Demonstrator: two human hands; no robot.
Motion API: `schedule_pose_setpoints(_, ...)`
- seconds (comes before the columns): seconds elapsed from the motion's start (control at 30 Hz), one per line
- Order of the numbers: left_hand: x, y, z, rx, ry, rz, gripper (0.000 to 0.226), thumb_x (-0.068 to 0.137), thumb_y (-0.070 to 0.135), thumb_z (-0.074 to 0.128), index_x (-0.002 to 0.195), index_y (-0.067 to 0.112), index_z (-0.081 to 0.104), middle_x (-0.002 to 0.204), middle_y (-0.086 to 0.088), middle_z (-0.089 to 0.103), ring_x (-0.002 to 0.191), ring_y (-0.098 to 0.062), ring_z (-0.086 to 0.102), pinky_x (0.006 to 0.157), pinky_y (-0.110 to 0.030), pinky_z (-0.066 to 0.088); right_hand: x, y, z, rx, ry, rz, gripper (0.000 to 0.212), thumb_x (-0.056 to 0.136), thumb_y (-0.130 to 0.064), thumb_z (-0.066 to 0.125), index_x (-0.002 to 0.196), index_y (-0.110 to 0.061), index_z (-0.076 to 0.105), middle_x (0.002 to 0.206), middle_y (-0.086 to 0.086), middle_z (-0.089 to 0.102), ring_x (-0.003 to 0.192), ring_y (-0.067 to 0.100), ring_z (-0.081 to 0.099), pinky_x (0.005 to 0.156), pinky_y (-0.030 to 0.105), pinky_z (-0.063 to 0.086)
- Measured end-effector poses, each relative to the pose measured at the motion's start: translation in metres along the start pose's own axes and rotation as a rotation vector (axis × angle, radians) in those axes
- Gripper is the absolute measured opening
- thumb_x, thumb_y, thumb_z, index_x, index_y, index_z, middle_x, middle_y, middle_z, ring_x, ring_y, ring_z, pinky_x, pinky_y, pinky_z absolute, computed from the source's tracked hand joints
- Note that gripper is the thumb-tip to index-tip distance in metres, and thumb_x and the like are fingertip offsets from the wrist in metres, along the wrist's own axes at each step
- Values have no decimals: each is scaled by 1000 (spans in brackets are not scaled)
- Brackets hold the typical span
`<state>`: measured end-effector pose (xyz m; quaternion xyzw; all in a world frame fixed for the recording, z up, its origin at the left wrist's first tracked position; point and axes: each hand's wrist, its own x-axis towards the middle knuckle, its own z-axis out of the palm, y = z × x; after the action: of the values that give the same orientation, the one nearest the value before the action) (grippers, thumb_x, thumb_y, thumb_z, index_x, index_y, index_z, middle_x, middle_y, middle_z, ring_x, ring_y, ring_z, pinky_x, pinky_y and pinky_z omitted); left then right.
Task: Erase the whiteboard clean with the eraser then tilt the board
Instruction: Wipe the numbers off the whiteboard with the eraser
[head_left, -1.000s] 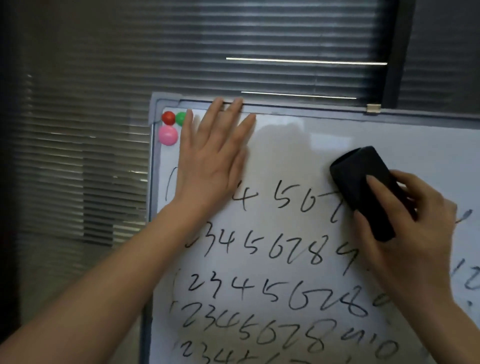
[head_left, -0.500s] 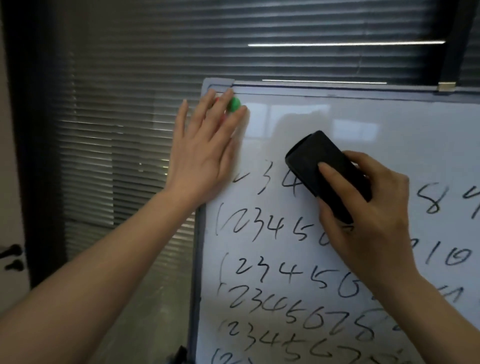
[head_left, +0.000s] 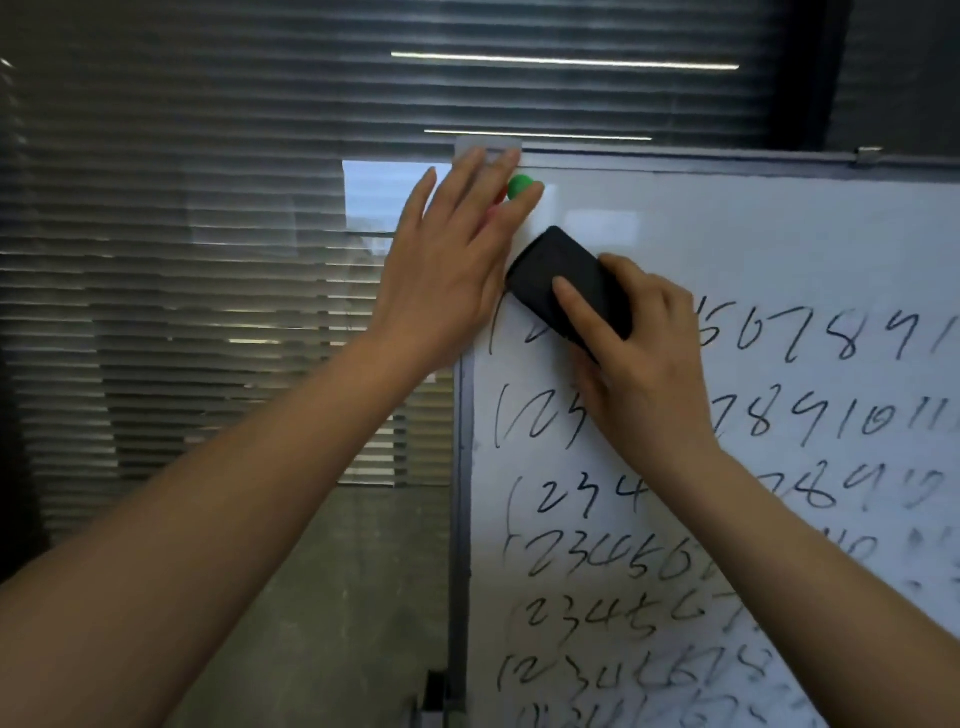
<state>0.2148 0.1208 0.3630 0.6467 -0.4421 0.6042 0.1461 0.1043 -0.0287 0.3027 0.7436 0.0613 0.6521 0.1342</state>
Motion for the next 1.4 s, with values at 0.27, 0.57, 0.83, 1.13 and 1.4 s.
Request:
schedule_pose_setpoints(0.27, 19, 2, 5, 26, -55, -53, 48, 103, 16, 35, 152, 17, 32, 160, -9, 22, 149, -31, 13, 121, -46, 7, -52, -13, 6, -29, -197, -257, 53, 73, 9, 70, 123, -3, 62, 124, 34, 54, 108, 43, 50, 85, 49, 47)
schedule_pose_setpoints(0.57, 22, 11, 18, 60, -57, -122, 48, 104, 16, 29, 152, 21, 32, 162, -5, 15, 151, -29, 5, 120, -50, 3, -18, 9, -5, -89, -113, -83, 49, 79, 11, 63, 126, -2, 60, 126, 34, 51, 100, 49, 54, 84, 50, 44)
schedule_pose_setpoints(0.83, 21, 9, 22, -17, -9, -85, 46, 103, 14, 33, 149, 17, 39, 160, -10, 21, 150, -33, 10, 120, -53, 1, -50, -17, 5, -10, -160, 5, 54, 74, 11, 67, 126, -2, 60, 126, 33, 51, 106, 48, 53, 86, 52, 45)
schedule_pose_setpoints(1.13, 20, 10, 26, -143, 36, -39, 44, 103, 15, 34, 146, 11, 43, 158, -15, 27, 148, -35, 16, 119, -53, 0, -34, 15, -5, -60, -26, 206, 52, 79, 9, 64, 129, -3, 57, 130, 34, 47, 105, 50, 48, 89, 49, 39)
schedule_pose_setpoints(1.4, 18, 12, 23, -192, 52, -49, 42, 103, 19, 36, 143, 8, 46, 155, -17, 32, 147, -37, 21, 118, -54, 2, -39, -18, 7, 19, -19, 195, 48, 82, 11, 60, 128, -2, 57, 127, 35, 49, 104, 50, 51, 88, 48, 42)
